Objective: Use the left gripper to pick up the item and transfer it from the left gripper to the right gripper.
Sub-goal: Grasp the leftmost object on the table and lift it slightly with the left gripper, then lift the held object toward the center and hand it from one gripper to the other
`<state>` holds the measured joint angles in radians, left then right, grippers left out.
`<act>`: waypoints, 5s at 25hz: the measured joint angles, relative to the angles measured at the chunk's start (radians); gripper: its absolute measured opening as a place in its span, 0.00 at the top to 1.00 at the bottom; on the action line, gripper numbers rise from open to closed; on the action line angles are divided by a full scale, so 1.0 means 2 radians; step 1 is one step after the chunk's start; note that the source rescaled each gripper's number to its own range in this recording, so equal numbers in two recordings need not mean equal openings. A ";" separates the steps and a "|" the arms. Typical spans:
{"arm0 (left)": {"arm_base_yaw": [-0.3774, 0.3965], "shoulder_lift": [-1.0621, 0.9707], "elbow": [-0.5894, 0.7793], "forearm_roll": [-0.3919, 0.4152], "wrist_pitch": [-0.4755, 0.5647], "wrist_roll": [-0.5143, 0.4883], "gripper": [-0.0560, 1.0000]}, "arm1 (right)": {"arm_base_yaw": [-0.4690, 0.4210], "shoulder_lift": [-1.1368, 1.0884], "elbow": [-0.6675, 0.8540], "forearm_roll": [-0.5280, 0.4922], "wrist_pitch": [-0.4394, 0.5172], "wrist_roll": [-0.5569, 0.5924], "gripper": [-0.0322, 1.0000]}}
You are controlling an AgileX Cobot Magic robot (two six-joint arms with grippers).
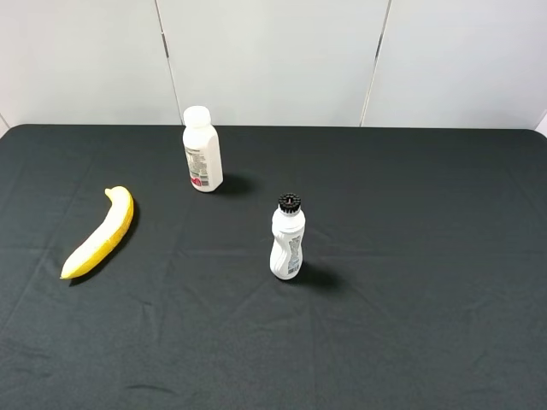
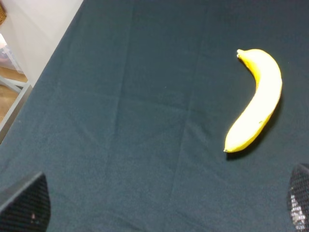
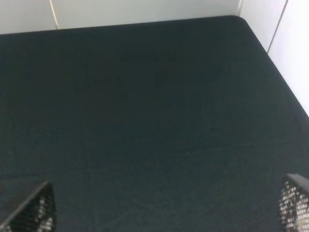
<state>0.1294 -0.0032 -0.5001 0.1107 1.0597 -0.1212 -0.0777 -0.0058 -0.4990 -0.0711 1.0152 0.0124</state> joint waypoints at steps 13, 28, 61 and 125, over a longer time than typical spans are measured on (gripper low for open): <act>0.000 0.000 0.000 -0.005 -0.002 0.000 0.02 | 0.000 0.000 0.000 0.000 0.000 0.000 0.00; 0.000 0.158 -0.087 -0.011 0.059 0.000 0.02 | 0.000 0.000 0.000 0.000 0.000 0.000 0.00; -0.153 0.679 -0.168 -0.011 -0.095 0.003 0.02 | 0.000 0.000 0.000 0.000 0.000 0.000 0.00; -0.153 0.919 -0.169 -0.012 -0.250 0.026 0.95 | 0.000 0.000 0.000 0.000 0.000 0.000 0.00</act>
<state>-0.1772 1.8347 -0.8380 0.0859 0.5603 -0.0699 -0.0777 -0.0058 -0.4990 -0.0711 1.0152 0.0124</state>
